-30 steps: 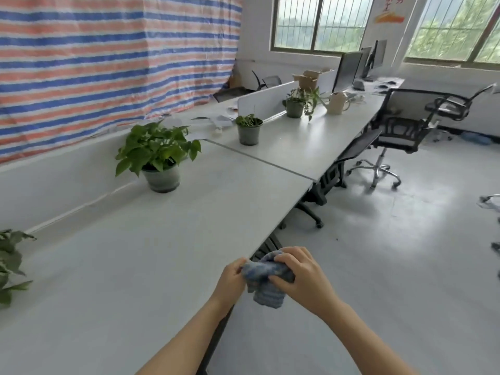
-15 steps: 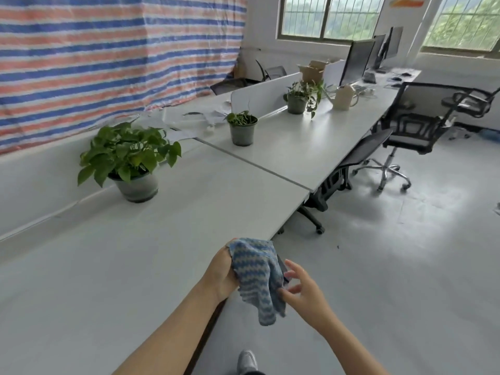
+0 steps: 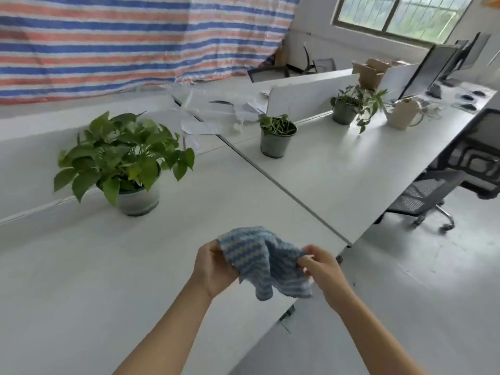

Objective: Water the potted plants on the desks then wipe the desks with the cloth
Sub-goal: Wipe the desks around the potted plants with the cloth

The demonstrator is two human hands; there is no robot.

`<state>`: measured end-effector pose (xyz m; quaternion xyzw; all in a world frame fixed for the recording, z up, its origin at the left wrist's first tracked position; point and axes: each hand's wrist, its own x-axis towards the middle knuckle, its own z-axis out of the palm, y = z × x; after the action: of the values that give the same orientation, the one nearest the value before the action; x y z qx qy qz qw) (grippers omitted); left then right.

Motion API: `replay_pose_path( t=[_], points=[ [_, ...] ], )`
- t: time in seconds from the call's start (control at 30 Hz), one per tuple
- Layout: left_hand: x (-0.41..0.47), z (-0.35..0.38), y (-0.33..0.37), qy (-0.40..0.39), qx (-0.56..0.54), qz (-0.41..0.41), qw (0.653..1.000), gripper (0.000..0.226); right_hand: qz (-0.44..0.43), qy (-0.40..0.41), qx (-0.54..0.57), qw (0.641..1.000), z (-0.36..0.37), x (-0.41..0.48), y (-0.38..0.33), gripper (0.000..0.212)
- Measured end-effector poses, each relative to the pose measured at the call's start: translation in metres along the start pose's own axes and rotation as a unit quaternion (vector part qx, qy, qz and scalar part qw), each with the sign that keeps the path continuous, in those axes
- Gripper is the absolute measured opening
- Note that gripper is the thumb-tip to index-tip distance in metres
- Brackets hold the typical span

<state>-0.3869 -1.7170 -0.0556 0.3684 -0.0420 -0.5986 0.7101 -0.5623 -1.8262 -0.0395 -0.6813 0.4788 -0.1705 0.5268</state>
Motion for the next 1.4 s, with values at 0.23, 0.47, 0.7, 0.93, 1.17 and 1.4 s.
replay_pose_path(
  t=[0.23, 0.47, 0.7, 0.93, 1.17, 1.4],
  points=[
    [0.067, -0.037, 0.029, 0.249, 0.411, 0.054, 0.875, 0.033, -0.076, 0.003, -0.159, 0.984, 0.038, 0.135, -0.053, 0.058],
    [0.054, -0.127, 0.01, 0.445, 0.694, -0.027, 0.565, 0.053, -0.026, -0.147, -0.36, 0.921, 0.083, 0.177, 0.015, 0.064],
    [0.062, -0.154, 0.006, 0.481, 0.715, -0.075, 0.501, 0.07, -0.086, -0.142, -0.488, 0.857, 0.106, 0.212, 0.027, 0.07],
    [0.068, -0.163, -0.006, 0.502, 0.713, -0.068, 0.485, 0.068, -0.142, -0.17, -0.526, 0.821, 0.138, 0.275, 0.009, 0.07],
    [0.069, -0.171, -0.008, 0.516, 0.713, -0.052, 0.473, 0.058, -0.274, -0.214, -0.536, 0.769, 0.223, 0.35, -0.039, 0.067],
    [0.068, -0.172, -0.006, 0.518, 0.701, -0.049, 0.488, 0.064, -0.311, -0.334, -0.385, 0.802, 0.302, 0.355, -0.077, 0.015]
  ],
)
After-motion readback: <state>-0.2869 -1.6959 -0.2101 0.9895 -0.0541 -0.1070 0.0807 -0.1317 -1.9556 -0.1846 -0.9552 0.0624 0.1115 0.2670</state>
